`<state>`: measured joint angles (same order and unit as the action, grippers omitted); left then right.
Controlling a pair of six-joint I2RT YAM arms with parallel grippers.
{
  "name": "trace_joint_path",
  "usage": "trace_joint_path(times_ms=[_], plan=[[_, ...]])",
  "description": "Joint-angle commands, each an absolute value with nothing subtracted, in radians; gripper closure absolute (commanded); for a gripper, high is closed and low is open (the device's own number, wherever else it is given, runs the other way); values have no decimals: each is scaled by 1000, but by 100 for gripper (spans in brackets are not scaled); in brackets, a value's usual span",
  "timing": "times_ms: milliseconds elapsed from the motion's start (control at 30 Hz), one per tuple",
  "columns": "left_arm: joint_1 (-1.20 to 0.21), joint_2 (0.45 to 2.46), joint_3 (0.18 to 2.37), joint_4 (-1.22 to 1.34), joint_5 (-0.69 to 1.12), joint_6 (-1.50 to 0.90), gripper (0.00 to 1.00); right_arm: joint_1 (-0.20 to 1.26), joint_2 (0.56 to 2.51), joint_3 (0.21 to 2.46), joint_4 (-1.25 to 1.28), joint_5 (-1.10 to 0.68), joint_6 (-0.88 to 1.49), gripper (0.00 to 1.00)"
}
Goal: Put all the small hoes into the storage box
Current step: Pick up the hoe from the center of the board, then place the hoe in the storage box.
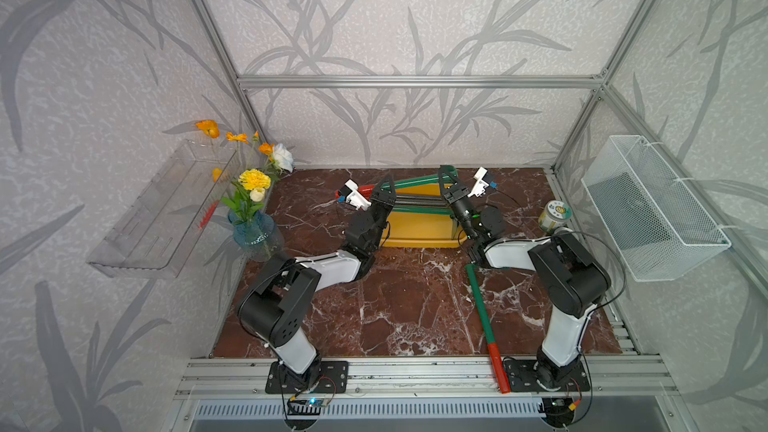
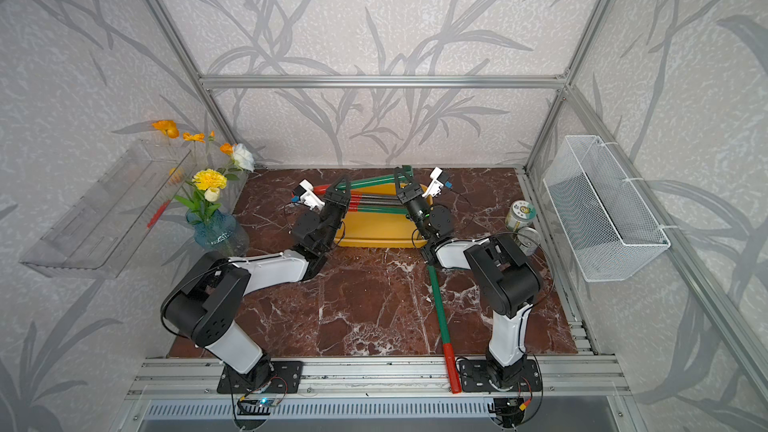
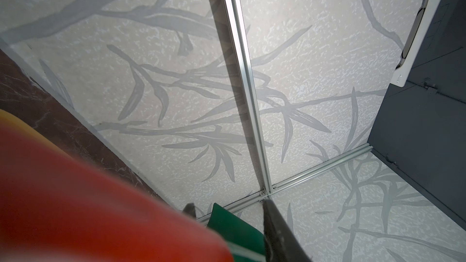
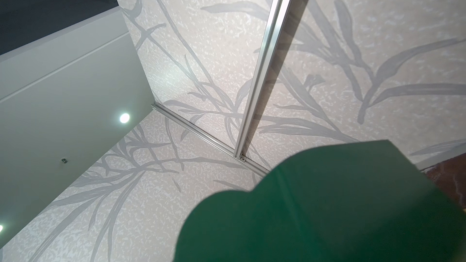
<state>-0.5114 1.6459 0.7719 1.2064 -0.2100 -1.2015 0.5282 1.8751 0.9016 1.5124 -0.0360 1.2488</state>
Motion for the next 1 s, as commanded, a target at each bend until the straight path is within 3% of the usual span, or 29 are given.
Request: trace_joint_path(times_ms=[0, 167, 233, 267, 467, 633, 800, 900, 967], plan=[[-497, 1608, 890, 1419, -221, -1206, 100, 560, 1920, 841, 1405, -186, 1209, 80], [-497, 1612, 906, 1418, -229, -1209, 100, 565, 1917, 822, 1405, -163, 1217, 55], [-497, 1620, 916, 1418, -236, -1213, 100, 570, 1912, 812, 1405, -151, 1208, 27], [-499, 1625, 924, 1418, -239, -1219, 100, 575, 1908, 802, 1405, -141, 1204, 18], [-498, 1641, 951, 1417, -239, -1203, 100, 586, 1852, 728, 1404, -115, 1161, 15], [-478, 1636, 919, 1413, -179, -1121, 100, 586, 1632, 599, 1267, -108, 1072, 23], [-462, 1595, 825, 1296, -15, -980, 100, 575, 1160, 539, 779, -82, 844, 28], [-452, 1580, 804, 1190, 94, -895, 100, 546, 915, 638, 357, -43, 699, 30], [-449, 1584, 808, 1157, 163, -843, 100, 490, 836, 697, 212, -75, 662, 31]])
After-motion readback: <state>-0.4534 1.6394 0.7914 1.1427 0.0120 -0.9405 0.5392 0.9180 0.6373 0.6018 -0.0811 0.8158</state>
